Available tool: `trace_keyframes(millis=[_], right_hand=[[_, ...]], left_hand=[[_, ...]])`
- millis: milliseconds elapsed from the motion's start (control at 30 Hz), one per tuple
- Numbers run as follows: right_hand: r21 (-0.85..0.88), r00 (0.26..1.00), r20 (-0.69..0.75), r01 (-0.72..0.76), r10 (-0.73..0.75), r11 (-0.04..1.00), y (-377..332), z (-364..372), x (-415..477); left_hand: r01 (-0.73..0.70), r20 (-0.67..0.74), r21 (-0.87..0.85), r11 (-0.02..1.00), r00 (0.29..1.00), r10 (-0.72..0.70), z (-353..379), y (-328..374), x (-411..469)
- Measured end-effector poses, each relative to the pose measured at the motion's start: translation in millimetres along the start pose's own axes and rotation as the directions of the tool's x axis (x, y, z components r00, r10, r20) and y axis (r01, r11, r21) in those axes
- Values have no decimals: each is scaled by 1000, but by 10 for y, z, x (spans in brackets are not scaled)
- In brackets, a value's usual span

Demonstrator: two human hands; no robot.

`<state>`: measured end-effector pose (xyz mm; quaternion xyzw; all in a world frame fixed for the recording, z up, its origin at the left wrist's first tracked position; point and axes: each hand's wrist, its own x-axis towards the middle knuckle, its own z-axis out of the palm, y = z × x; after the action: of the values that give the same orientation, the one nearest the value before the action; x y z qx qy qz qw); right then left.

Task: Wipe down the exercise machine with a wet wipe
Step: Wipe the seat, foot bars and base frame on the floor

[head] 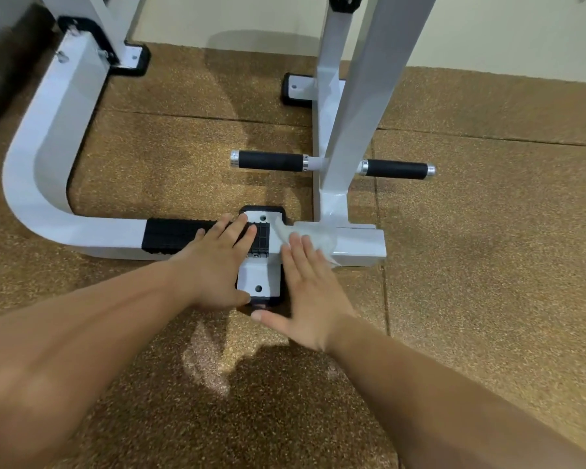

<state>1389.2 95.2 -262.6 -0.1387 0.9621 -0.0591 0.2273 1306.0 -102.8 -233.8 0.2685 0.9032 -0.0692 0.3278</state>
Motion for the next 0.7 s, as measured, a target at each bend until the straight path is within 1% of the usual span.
trace_keyframes(millis=[33, 67, 100, 167, 200, 233, 267, 333, 367, 400, 433, 500, 533, 567, 600, 633, 700], right_hand=[[-22, 1000, -15, 3, -3, 1000, 69, 25, -1], [-34, 998, -44, -47, 45, 998, 171, 28, 0], [-12, 988, -77, -139, 137, 990, 282, 10, 4], [111, 929, -117, -339, 351, 934, 443, -40, 37], [161, 906, -114, -388, 407, 908, 445, -53, 57], [183, 901, -109, -396, 419, 900, 383, -61, 76], [184, 915, -109, -366, 389, 912, 269, -65, 96], [170, 964, -119, -218, 240, 961, -47, -50, 139], [204, 980, -127, -125, 152, 971, -203, -53, 171], [281, 987, -132, -56, 96, 958, -331, -59, 221], [401, 986, -140, -25, 88, 916, -424, -85, 276], [645, 977, -163, -1, 138, 764, -523, -143, 389], [704, 972, -189, 34, 142, 709, -579, -180, 419], [720, 969, -221, 86, 110, 689, -662, -216, 438], [707, 968, -245, 142, 51, 693, -770, -248, 463], [668, 964, -265, 195, -16, 718, -903, -288, 498], [525, 943, -306, 281, -130, 803, -1219, -379, 625]], left_hand=[[2, -25, -29, 1000, 1000, -3, 8, -10, -12], [6, -56, -49, 999, 998, -9, 20, -19, -30], [15, -94, -48, 999, 995, -19, 43, -29, -51], [46, -169, -11, 999, 985, -47, 104, -56, -119], [59, -197, 0, 998, 979, -57, 138, -71, -161], [67, -216, 5, 998, 974, -64, 172, -90, -203], [74, -227, 10, 997, 971, -69, 192, -116, -252], [79, -233, 22, 997, 970, -71, 212, -191, -336], [74, -233, 24, 997, 970, -66, 216, -234, -374], [61, -233, 20, 998, 971, -54, 221, -275, -418], [43, -236, 14, 999, 971, -39, 230, -309, -470], [14, -252, 6, 1000, 968, -12, 263, -363, -594], [11, -254, -3, 1000, 967, -11, 280, -390, -663], [13, -251, -18, 1000, 968, -18, 296, -431, -735], [21, -259, -39, 999, 965, -31, 299, -486, -807], [36, -278, -72, 997, 959, -55, 299, -564, -868], [95, -325, -164, 982, 934, -145, 274, -778, -972]])
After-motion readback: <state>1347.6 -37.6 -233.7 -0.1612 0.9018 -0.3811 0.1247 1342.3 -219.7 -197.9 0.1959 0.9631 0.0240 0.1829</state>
